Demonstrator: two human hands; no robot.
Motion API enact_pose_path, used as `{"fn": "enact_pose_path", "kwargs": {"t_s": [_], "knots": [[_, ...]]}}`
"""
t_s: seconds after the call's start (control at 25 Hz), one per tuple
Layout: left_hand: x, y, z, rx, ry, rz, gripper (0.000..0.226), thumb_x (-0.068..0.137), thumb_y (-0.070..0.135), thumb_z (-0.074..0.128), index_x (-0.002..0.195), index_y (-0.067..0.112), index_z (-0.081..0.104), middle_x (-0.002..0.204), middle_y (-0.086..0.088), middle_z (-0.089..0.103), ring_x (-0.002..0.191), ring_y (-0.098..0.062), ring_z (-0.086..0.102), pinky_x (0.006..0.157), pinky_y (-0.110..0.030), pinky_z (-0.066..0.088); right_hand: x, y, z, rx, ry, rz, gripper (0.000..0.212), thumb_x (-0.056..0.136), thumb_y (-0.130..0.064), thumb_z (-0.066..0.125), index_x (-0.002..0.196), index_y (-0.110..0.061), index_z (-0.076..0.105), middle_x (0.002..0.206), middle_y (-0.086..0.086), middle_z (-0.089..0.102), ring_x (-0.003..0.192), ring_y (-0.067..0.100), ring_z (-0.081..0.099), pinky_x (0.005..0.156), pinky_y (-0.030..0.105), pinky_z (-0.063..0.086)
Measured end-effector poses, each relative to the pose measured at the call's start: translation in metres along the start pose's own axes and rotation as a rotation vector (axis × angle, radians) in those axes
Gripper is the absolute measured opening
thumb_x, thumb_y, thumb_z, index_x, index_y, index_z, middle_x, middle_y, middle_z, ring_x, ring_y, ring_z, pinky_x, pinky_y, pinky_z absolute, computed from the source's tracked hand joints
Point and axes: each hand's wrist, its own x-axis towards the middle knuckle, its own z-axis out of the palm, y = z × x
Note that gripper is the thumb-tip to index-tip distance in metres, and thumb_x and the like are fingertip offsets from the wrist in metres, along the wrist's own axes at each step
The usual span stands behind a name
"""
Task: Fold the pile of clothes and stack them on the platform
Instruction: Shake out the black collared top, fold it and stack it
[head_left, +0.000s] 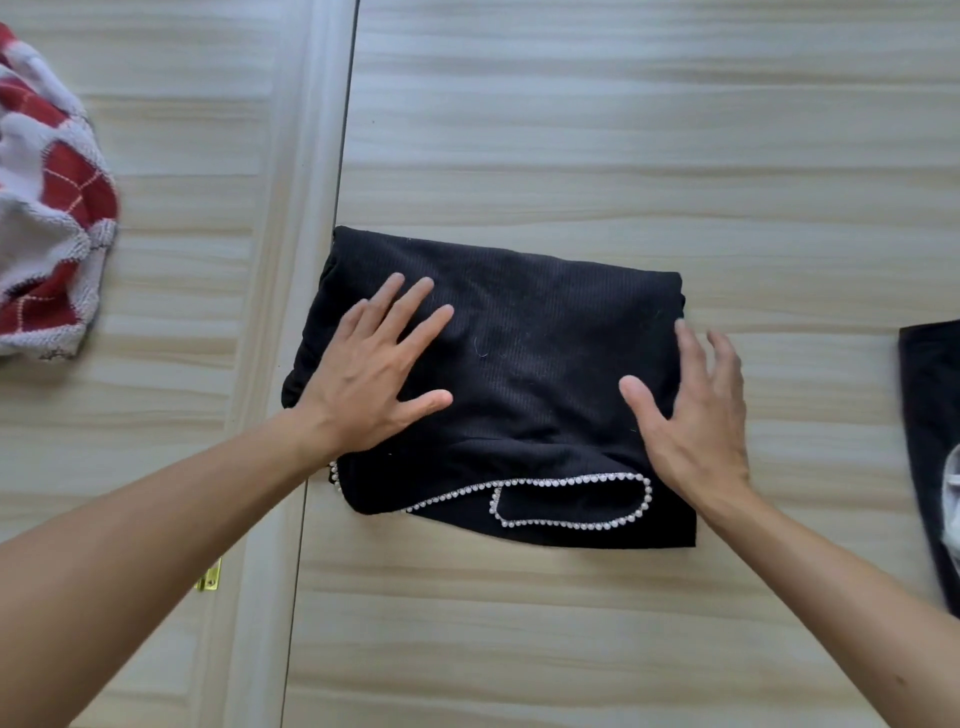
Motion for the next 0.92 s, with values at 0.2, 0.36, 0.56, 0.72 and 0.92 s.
{"fn": "enact_pose_path", "kwargs": {"t_s": [0.2,0.36,0.56,0.72,0.92], "knots": [[0.017,-0.015,0.033,0.072,-0.207,-0.031,0.113,0.077,0.091,0.029,0.161,0.027,-0.012,0.168,0.002,-0.022,0.153,-0.025,-0.026,0.124,-0.062,0.003,-0.007,0.021,0.038,-0.397,-0.172,-0.169,0.101,0.082,-0.081,0.041,0.16,-0.035,-0.005,0.166,0.002,-0.026,0.154,0.025,-0.02,0.123,0.057,-0.001],[0.0,-0.027,0.036,0.07,-0.142,-0.337,0.119,0.073,0.092,0.032,0.159,0.025,-0.015,0.168,-0.001,-0.022,0.154,-0.028,-0.022,0.12,-0.061,-0.006,-0.014,0.029,0.035,-0.332,-0.127,0.054,0.121,0.07,-0.086,0.052,0.16,-0.031,-0.009,0.169,0.01,-0.011,0.156,0.028,-0.009,0.123,0.054,0.005],[-0.017,0.025,0.03,-0.017,0.12,-0.089,0.089,0.094,0.065,0.043,0.162,0.018,0.012,0.171,-0.01,-0.004,0.157,-0.032,-0.007,0.125,-0.058,0.009,-0.023,-0.011,0.032,0.073,0.074,0.349,0.114,0.074,-0.037,0.085,0.159,-0.016,0.01,0.154,0.012,0.037,0.14,0.032,0.038,0.111,0.045,0.035],[-0.01,0.098,0.043,-0.106,0.022,-0.003,0.087,0.094,0.069,0.035,0.162,0.02,0.012,0.171,-0.008,-0.004,0.157,-0.031,-0.007,0.123,-0.06,0.013,-0.002,-0.012,0.014,0.629,-0.028,0.721,0.067,0.063,-0.023,0.088,0.123,-0.009,0.061,0.12,0.013,0.071,0.101,0.03,0.07,0.091,0.044,0.057],[-0.022,0.112,0.04,-0.629,-0.078,-0.183,0.077,0.097,0.053,0.049,0.161,0.022,0.019,0.17,-0.001,0.011,0.158,-0.02,0.002,0.127,-0.053,0.007,-0.003,-0.08,-0.039,0.798,-0.255,0.435,0.041,0.078,0.004,0.075,0.114,-0.013,0.064,0.099,0.01,0.077,0.079,0.026,0.076,0.061,0.034,0.061]]}}
